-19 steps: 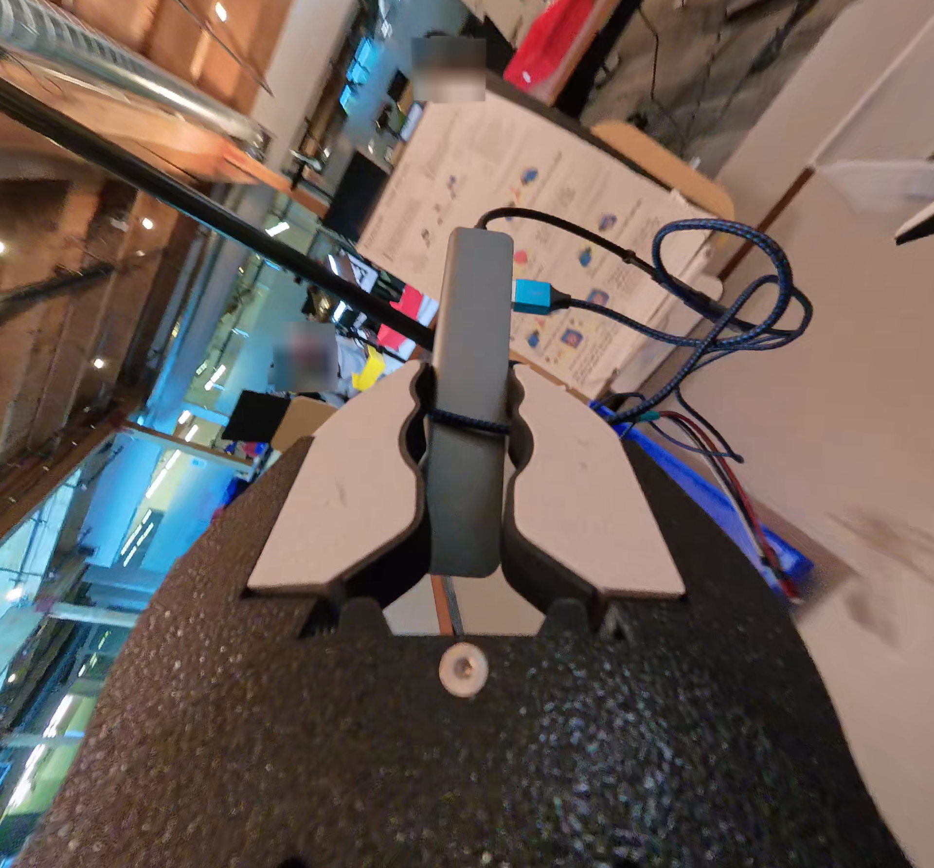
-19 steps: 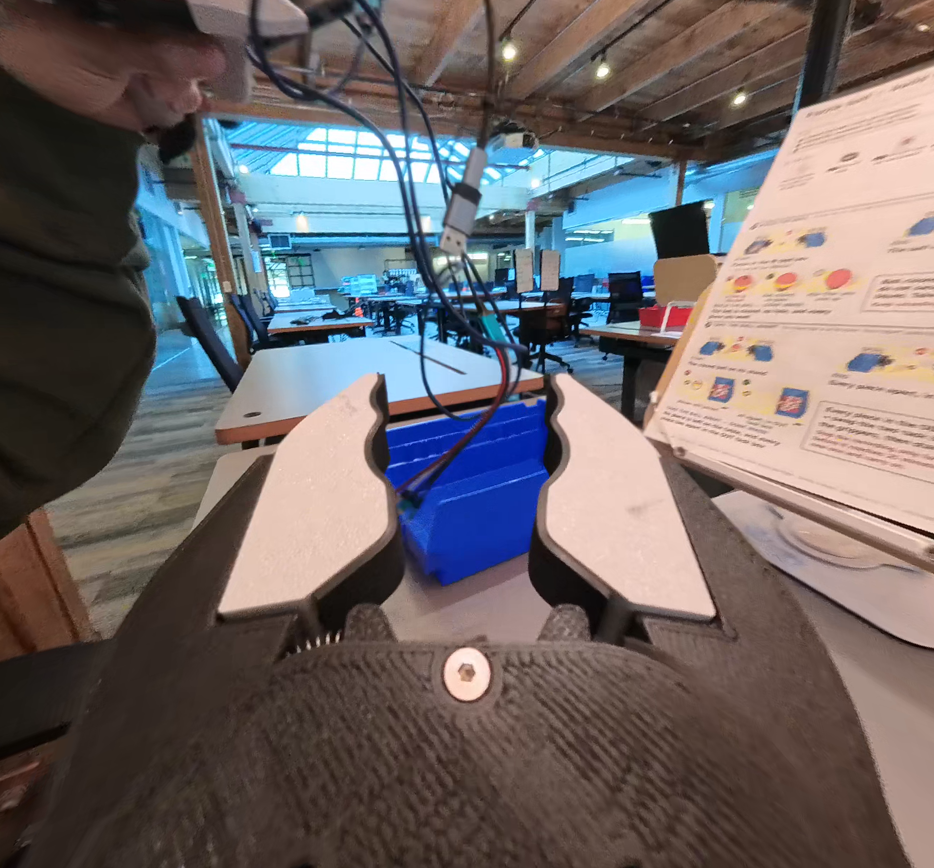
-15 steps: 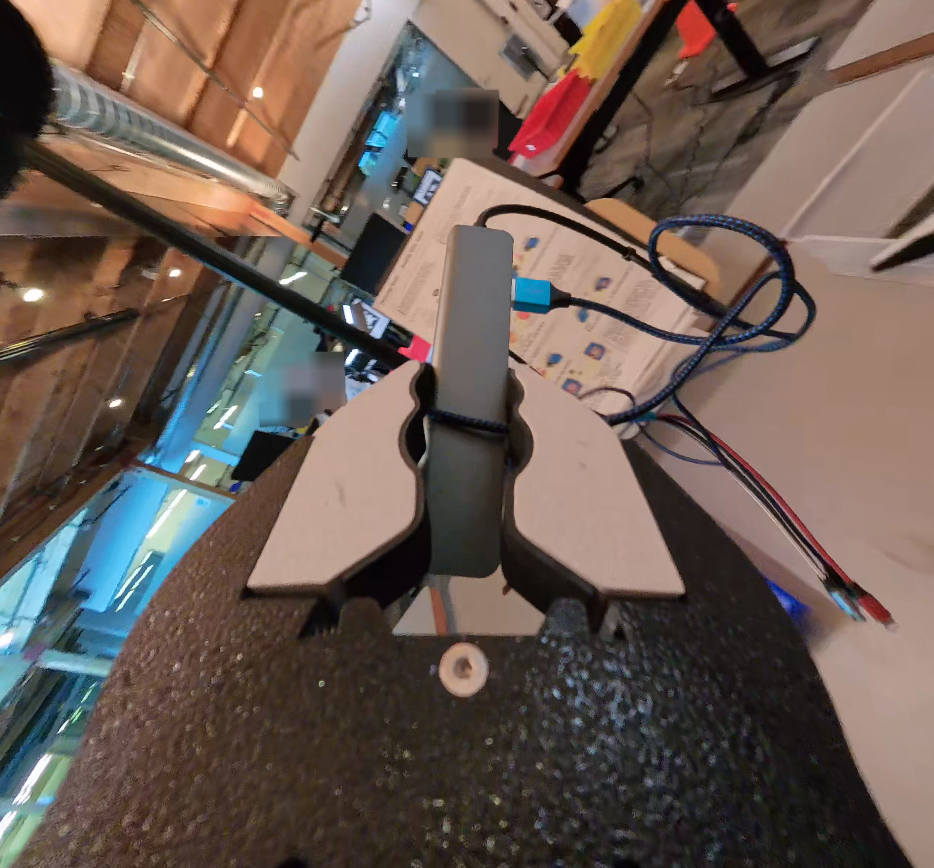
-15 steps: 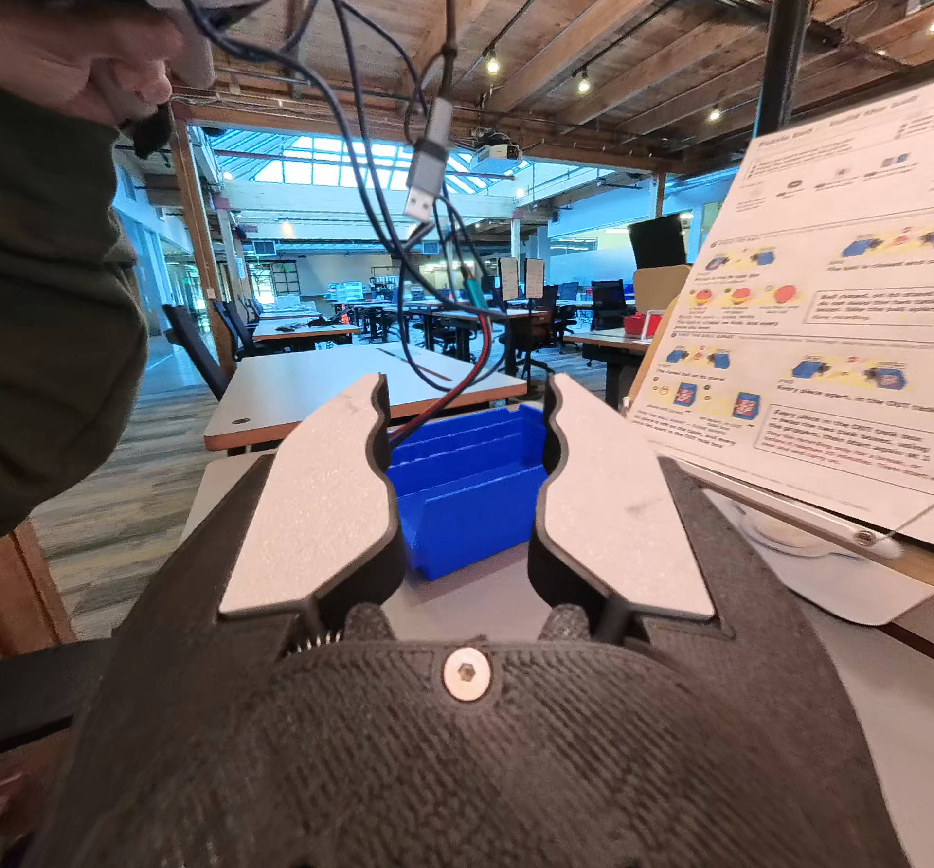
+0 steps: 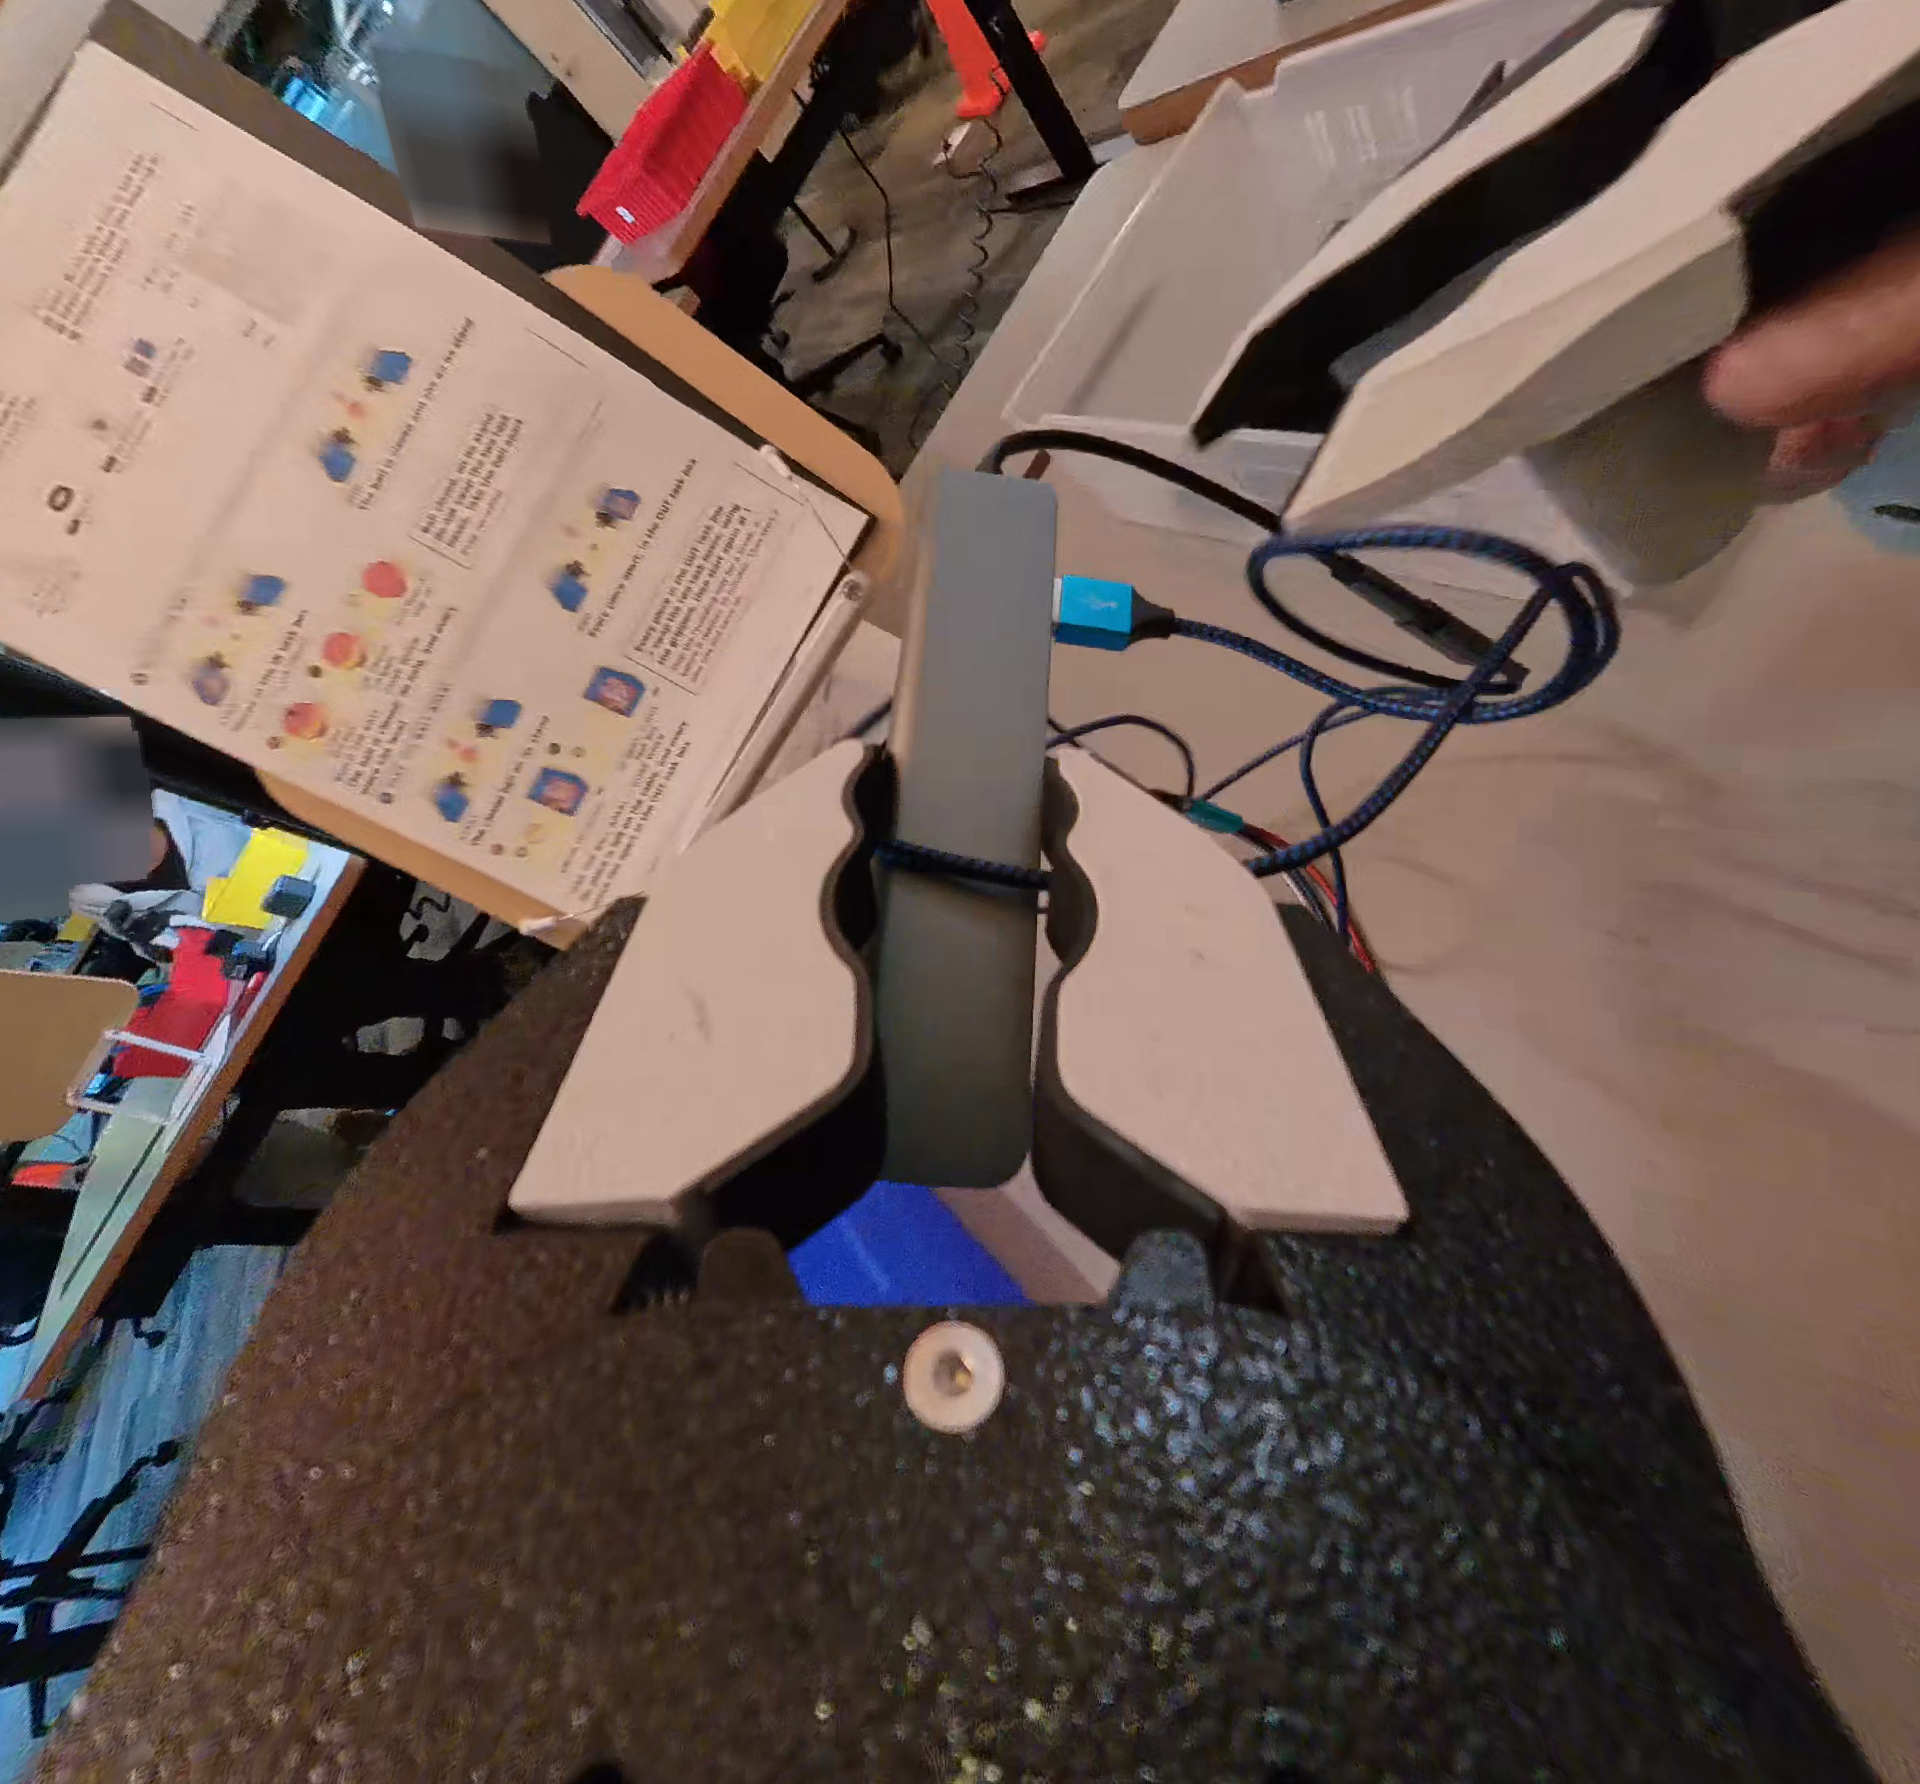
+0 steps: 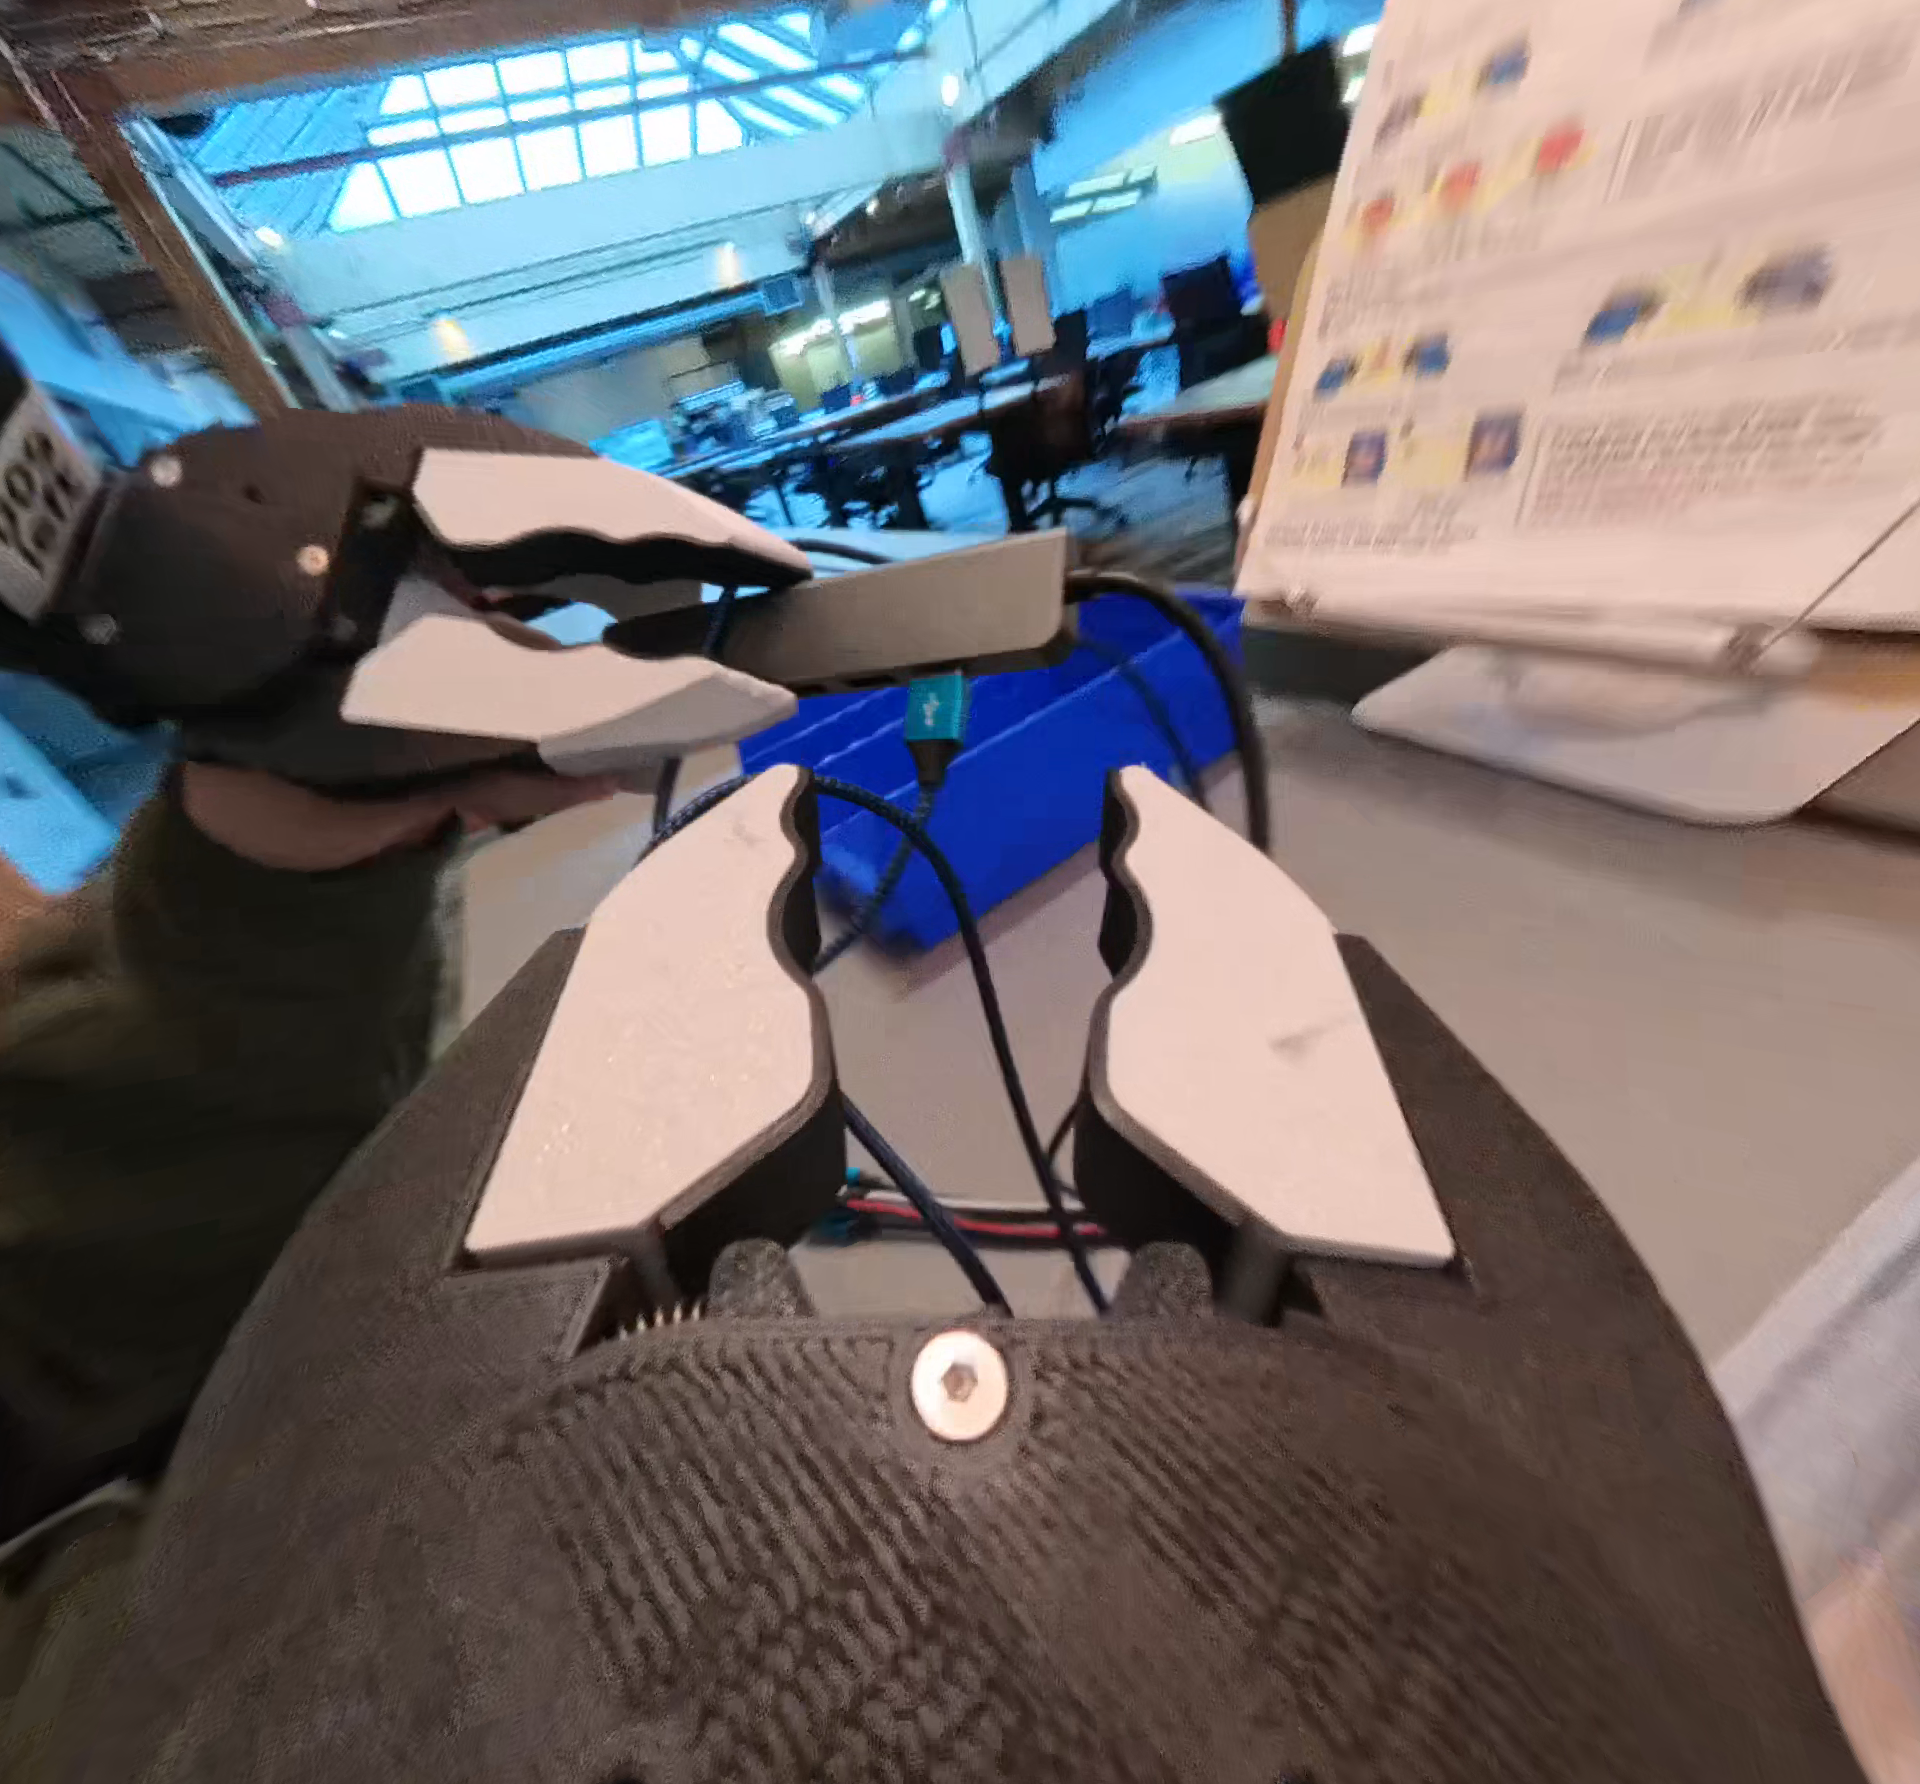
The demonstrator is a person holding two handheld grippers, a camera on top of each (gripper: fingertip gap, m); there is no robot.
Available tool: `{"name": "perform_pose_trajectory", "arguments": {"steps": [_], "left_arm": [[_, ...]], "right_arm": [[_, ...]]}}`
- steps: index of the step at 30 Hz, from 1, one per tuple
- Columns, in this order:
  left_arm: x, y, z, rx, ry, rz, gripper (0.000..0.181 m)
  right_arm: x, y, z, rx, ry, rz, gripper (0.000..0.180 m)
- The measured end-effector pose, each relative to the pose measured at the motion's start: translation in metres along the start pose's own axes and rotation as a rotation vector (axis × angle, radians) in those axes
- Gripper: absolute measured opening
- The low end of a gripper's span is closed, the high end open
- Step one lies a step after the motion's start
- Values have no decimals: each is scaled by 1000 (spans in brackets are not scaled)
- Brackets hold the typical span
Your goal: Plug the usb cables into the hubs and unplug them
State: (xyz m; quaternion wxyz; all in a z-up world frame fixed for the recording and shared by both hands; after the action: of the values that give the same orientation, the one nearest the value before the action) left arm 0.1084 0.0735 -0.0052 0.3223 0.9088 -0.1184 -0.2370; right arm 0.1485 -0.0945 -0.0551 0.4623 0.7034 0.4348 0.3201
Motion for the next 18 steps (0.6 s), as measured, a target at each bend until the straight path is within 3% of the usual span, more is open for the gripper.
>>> {"name": "perform_pose_trajectory", "arguments": {"steps": [6,10,16,18], "left_arm": [[27,-23,40,2,-17,-7,28],[30,-28,52,-27,-13,22,28],[29,-43,62,-111,-6,53,28],[29,-46,62,-140,15,57,27]], "right_arm": [[17,-36,29,321,195,-95,32],[23,-48,42,396,177,-100,10],[26,-59,45,402,227,-138,12],[32,-65,35,307,261,-196,30]]}}
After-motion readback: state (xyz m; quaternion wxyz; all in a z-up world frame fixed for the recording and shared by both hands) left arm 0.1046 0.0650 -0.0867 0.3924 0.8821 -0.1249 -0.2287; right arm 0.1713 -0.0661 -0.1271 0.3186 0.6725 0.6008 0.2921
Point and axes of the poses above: each gripper's, where its closed fingertips meet, x out along the fingers, y out of its top, z = x × y across the jaws, the point moved 8 cm from there along -x, back along the fingers, and after that the axes turned 5 degrees about x, right-handed, at the moved point
